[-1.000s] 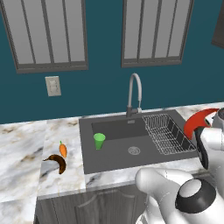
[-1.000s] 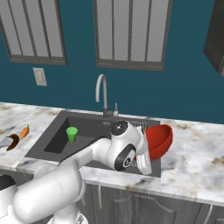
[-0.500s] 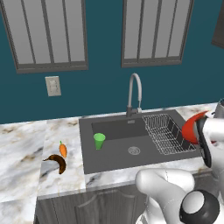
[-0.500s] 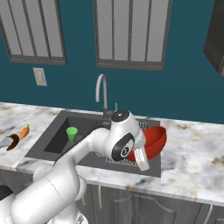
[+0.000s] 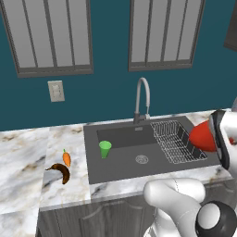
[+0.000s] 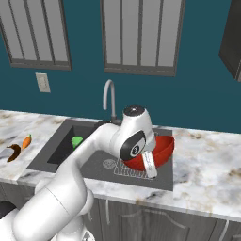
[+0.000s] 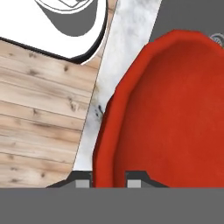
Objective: Remove the carrot and banana from the sink. Then move the bowl and cup from the counter to the sink for washing.
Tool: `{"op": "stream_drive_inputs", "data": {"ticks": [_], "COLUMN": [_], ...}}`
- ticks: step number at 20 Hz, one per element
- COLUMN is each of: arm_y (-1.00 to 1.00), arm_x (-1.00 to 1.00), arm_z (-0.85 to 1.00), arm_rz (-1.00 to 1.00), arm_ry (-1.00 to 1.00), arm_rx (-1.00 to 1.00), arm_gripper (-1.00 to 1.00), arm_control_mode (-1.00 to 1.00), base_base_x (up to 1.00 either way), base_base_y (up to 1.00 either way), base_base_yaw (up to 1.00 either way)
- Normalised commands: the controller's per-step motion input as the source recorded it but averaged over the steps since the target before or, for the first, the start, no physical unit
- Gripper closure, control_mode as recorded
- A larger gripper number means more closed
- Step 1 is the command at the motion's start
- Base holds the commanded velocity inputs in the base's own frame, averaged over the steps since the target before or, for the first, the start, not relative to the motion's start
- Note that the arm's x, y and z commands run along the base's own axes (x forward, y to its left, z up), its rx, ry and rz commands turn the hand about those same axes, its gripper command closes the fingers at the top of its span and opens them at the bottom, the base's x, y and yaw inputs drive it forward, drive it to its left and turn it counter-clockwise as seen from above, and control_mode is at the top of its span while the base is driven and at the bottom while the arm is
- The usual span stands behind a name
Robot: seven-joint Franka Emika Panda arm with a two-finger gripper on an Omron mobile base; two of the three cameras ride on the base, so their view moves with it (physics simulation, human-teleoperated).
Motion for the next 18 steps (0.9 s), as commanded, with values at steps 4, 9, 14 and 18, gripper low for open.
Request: {"op": "stream_drive_inputs", "data": {"ticks": [4, 9, 14, 18], "arm_y": [0.24, 0.31, 0.33, 0.29], "arm_x": [-0.11, -0.1, -0.06, -0.01], "arm_z": [0.18, 0.07, 0.02, 0.0], "arm_rz": [0.0, 0.0, 0.0, 0.0], "arm_ry": [0.01, 0.04, 0.0, 0.0], "arm_rx": [0.08, 0.05, 0.06, 0.05], "arm_gripper": [1.0, 1.0, 1.0, 1.0], "arm_control_mode": [-1.0, -1.0, -1.0, -1.0], "base_base_x": [0.0, 0.0, 0.0, 0.0], "base_base_y": [0.0, 0.0, 0.0, 0.0], "base_base_yaw": [0.0, 0.0, 0.0, 0.0]}}
